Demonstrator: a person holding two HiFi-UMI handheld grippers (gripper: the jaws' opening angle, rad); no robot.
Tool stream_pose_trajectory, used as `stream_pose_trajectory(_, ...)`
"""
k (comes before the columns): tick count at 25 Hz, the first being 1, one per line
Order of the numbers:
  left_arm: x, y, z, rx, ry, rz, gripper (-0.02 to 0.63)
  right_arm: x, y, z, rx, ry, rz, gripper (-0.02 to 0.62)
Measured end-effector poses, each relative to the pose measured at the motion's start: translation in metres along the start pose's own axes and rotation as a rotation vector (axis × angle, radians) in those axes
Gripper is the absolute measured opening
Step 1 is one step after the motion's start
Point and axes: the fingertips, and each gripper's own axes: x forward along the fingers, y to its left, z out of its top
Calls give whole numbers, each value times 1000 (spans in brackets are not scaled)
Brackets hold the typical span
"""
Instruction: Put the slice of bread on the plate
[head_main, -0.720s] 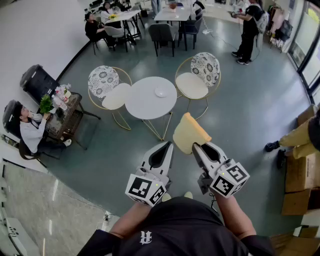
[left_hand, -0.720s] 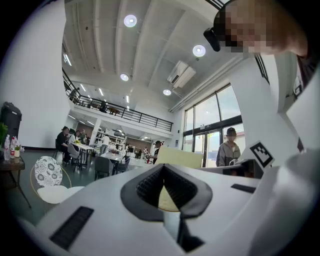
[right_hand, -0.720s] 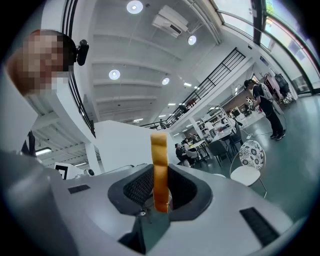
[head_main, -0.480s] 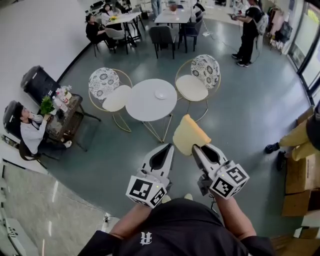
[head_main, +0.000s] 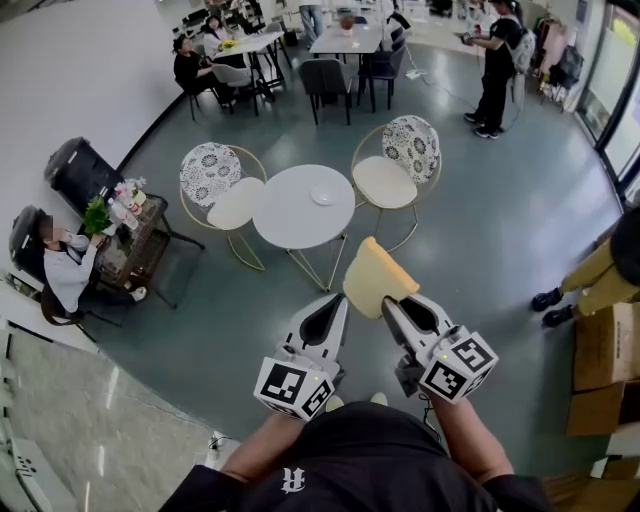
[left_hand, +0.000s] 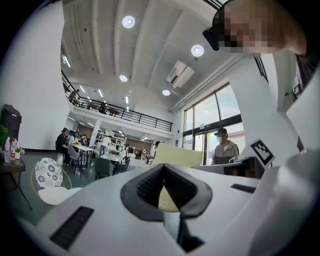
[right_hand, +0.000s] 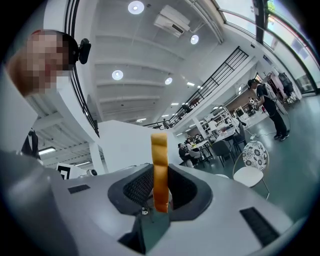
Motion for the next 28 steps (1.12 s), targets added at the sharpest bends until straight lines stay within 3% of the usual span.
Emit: stream_pose_trajectory(28,12,-32,-14,30,-1,55,6,-37,-29,0,91,-7,37,87)
